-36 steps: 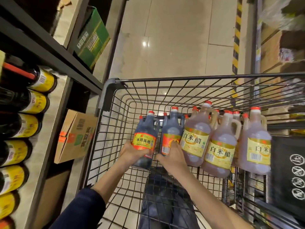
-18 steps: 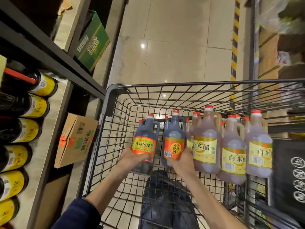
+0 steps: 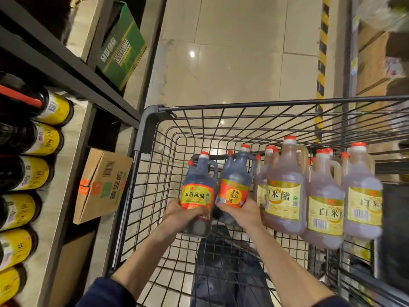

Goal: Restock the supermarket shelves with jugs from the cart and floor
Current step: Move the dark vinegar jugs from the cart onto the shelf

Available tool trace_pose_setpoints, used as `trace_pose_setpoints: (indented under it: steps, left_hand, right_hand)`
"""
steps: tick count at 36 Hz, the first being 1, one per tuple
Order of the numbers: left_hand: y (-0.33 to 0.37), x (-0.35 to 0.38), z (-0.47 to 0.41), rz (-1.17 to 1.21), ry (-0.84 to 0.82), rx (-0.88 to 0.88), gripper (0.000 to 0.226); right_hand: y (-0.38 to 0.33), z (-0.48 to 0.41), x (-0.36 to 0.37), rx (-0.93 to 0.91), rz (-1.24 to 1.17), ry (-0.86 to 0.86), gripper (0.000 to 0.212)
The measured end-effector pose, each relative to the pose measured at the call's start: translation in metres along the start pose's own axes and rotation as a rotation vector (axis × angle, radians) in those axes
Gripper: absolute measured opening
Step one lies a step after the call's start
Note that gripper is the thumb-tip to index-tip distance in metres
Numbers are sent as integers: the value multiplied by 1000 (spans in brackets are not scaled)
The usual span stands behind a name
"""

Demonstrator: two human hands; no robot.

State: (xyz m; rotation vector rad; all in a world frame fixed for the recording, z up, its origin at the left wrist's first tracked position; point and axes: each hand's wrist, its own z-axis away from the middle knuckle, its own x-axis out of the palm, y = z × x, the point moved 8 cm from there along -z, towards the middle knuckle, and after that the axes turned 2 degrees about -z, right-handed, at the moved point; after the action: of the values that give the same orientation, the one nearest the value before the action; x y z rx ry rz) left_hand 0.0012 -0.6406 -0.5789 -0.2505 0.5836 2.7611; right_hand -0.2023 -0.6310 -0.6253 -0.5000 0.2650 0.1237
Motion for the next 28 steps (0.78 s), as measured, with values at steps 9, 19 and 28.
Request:
trace_pose_setpoints:
  steps: [9, 19, 28]
  left_hand:
    - [2, -5, -2, 63, 8, 14, 23]
    - [14, -6, 13, 57, 45, 25, 32]
    - [24, -12, 66, 115, 91, 83, 62]
  right_hand:
    - [4, -7, 21, 52, -269, -57, 54]
    - [2, 6, 18, 105, -299, -76, 64]
    - [-10, 51, -2, -21, -299, -174, 81]
